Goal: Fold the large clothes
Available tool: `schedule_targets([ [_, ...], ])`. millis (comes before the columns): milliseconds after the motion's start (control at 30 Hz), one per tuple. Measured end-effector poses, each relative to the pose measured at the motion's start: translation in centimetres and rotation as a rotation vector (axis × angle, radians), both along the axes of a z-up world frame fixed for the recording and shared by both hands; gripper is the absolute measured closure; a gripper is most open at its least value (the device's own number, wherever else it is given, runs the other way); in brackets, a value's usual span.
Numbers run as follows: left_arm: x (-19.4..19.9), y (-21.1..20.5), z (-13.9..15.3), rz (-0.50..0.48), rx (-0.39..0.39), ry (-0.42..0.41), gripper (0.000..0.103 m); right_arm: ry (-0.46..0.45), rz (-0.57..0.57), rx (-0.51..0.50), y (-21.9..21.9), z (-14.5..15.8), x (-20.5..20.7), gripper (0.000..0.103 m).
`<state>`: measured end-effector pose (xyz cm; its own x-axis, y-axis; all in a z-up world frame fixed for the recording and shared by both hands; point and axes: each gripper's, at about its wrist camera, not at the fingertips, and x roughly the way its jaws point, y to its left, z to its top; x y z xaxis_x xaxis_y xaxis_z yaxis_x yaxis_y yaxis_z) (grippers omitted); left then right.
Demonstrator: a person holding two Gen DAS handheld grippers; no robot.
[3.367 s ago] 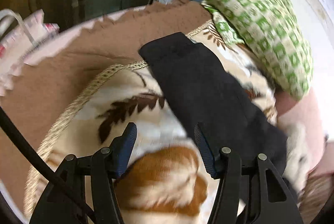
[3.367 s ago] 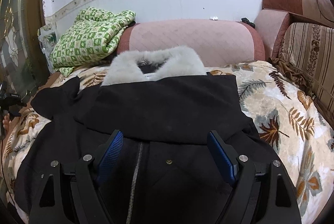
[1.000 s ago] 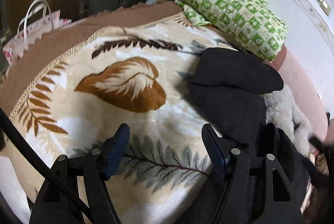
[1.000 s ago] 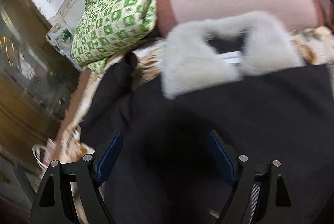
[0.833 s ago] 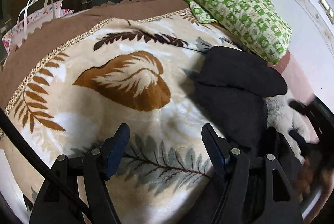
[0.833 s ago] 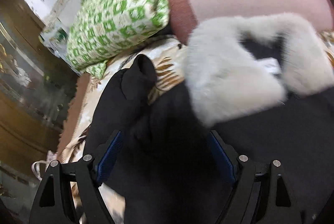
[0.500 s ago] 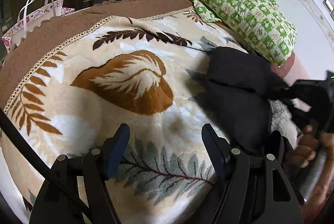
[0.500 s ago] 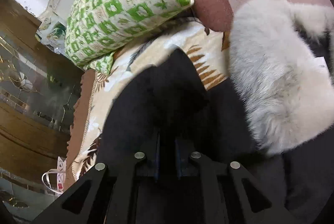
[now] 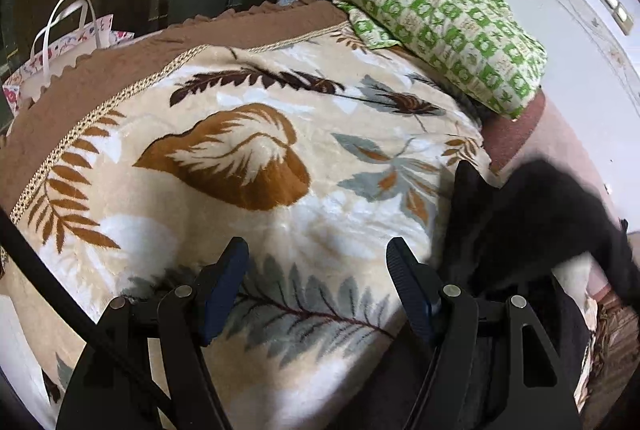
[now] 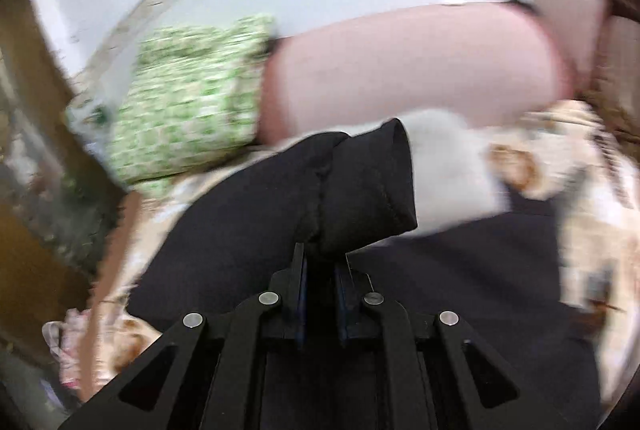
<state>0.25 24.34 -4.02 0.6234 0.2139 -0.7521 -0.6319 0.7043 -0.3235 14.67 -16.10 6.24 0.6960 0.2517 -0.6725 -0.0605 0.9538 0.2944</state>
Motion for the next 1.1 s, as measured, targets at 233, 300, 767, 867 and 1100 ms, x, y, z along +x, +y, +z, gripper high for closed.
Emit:
schedule_targets([
  [233,0.6,-2.0,0.3,-0.061,0.049,0.007,0.032,0.175,-0.268,-0.084,-11.1,-6.7,0.8,0.090],
  [300,0.8,-2.4,0.2,-0.084,0.061,0.013,0.032,0.234,-0.302,-0.078,-11.8,-9.1,1.2,0.086],
  [767,0.9,-5.2,1.3,-0.247,0.028,-0.111,0.026,-0.082,-0.412,-0.257,-8.7,-3.1,-2.4,0.027],
  [867,1.2,-6.5,1.2,-0.276,0.071,-0.087,0.025,0.003,-0.259,-0.126,-6.9,-5.0,-0.2,0.036],
  [1100,2.5,-7.7,0.1,-0.337,0.079,-0.025,0.025,0.185,-0.302,-0.042,-8.9,-11.3,1.2,0.042],
])
